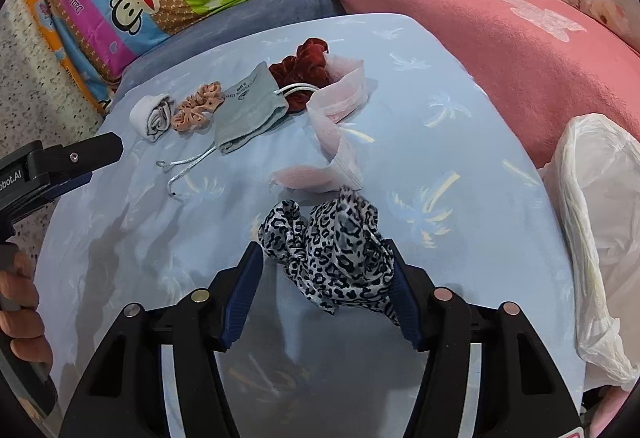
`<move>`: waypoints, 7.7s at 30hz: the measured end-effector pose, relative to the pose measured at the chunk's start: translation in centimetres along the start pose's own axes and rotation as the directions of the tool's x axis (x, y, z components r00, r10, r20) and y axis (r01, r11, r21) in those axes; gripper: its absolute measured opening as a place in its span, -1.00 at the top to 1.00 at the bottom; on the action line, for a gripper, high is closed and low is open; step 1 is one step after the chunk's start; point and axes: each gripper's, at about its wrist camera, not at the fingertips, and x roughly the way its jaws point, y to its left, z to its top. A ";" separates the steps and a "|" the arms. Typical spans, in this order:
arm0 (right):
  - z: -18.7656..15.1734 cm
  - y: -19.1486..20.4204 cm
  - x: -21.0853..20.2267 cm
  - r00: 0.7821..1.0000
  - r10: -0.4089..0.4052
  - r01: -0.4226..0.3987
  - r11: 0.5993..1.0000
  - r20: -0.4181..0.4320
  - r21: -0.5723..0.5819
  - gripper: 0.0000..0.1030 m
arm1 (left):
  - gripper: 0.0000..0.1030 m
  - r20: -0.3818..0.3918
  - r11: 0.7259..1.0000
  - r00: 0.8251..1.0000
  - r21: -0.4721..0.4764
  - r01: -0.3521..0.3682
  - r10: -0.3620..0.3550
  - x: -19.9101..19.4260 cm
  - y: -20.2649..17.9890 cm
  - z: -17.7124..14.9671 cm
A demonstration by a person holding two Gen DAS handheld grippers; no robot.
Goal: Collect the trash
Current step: 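Grasp the leopard-print scarf with the right tool while the left tool grasps the grey sock, then carry the scarf and grey sock over the bin and open both tools, then grasp the dotted scrunchie with the left tool while the right tool grasps the grey pouch, then carry the scrunchie and grey pouch over the bin and open both tools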
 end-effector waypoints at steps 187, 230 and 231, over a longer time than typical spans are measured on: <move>11.8 3.5 7.4 0.996 0.074 -0.075 0.997 0.053 0.025 0.19 | -0.16 -0.066 0.999 0.998 -0.025 -0.023 0.021 9.6 2.4 6.5; 10.1 -4.0 -17.3 0.907 0.037 -0.080 0.993 0.419 0.086 0.90 | 0.74 0.161 0.963 0.971 0.228 0.141 -0.180 -5.6 -12.8 6.1; 9.9 -4.7 -18.0 0.904 0.028 -0.075 0.993 0.427 0.095 0.90 | 0.74 0.162 0.959 0.969 0.241 0.146 -0.188 -5.8 -13.6 5.9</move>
